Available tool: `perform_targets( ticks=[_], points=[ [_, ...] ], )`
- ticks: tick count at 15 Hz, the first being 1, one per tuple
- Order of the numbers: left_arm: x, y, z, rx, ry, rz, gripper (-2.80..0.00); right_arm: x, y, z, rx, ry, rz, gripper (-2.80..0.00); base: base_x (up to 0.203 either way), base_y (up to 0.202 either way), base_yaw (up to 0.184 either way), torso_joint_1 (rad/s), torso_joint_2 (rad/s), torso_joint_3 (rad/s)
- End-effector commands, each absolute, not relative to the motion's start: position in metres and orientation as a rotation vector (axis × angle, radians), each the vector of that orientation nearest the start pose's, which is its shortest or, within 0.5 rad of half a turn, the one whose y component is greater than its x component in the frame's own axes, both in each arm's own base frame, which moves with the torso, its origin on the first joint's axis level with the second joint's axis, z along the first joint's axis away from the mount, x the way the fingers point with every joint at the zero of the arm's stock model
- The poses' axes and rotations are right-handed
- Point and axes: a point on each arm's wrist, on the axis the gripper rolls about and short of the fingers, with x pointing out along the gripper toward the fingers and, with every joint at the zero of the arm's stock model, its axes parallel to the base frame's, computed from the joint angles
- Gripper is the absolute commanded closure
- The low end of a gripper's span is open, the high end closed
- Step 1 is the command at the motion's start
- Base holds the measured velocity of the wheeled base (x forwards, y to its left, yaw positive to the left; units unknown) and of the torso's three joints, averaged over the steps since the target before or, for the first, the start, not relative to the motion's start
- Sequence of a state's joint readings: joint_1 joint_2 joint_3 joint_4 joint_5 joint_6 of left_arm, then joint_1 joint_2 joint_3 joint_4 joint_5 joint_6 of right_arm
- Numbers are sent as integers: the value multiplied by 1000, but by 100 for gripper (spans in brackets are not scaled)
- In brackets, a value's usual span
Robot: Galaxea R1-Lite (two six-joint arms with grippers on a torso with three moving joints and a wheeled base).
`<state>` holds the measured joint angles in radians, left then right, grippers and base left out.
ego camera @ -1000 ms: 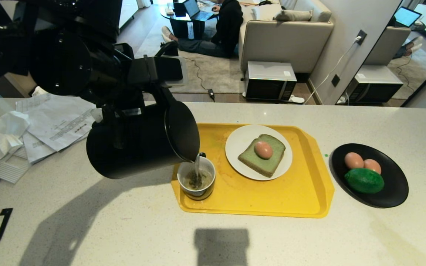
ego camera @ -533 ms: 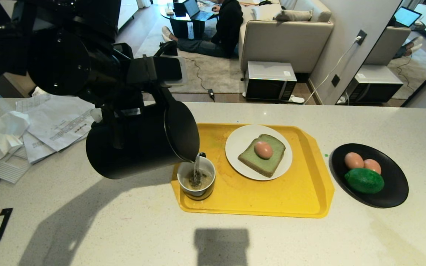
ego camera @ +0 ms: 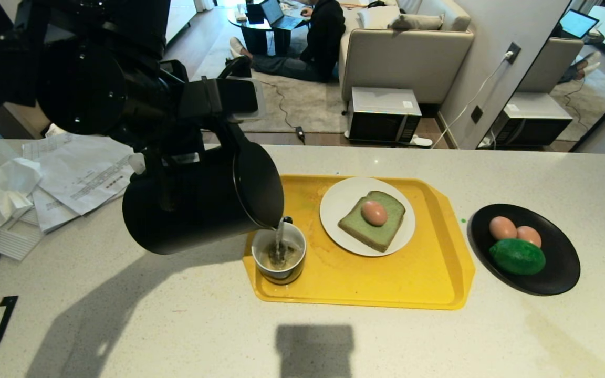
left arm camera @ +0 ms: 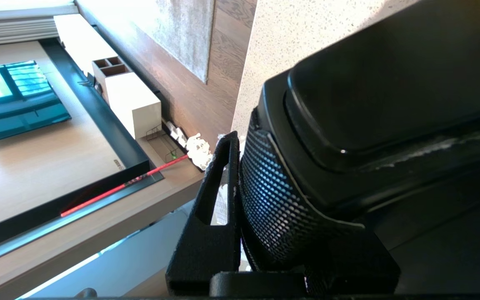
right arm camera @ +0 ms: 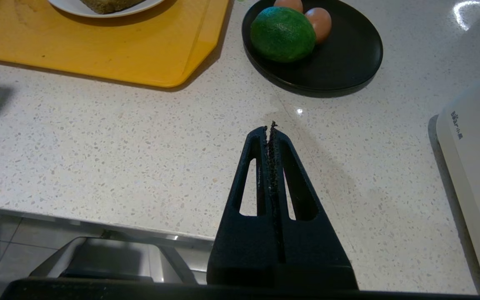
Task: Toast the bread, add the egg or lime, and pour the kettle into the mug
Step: Pour water into a cup
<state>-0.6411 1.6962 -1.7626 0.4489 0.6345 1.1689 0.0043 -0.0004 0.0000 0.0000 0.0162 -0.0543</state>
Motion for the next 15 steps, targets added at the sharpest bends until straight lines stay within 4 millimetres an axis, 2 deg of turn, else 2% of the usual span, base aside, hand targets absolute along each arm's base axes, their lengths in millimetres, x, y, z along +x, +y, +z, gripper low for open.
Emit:
perform_targets(
  ticks=[1, 9, 15],
  points=[
    [245, -166, 349, 1391, 272, -185, 0, -23, 0, 75, -55, 1, 22, 0, 0, 0, 0, 0, 0, 0],
    [243, -165, 345, 1349, 283, -196, 0, -23, 0, 75, -55, 1, 22, 0, 0, 0, 0, 0, 0, 0],
    [231, -156, 348, 1250, 281, -180, 0, -23, 0, 75, -55, 1, 22, 0, 0, 0, 0, 0, 0, 0]
  ],
)
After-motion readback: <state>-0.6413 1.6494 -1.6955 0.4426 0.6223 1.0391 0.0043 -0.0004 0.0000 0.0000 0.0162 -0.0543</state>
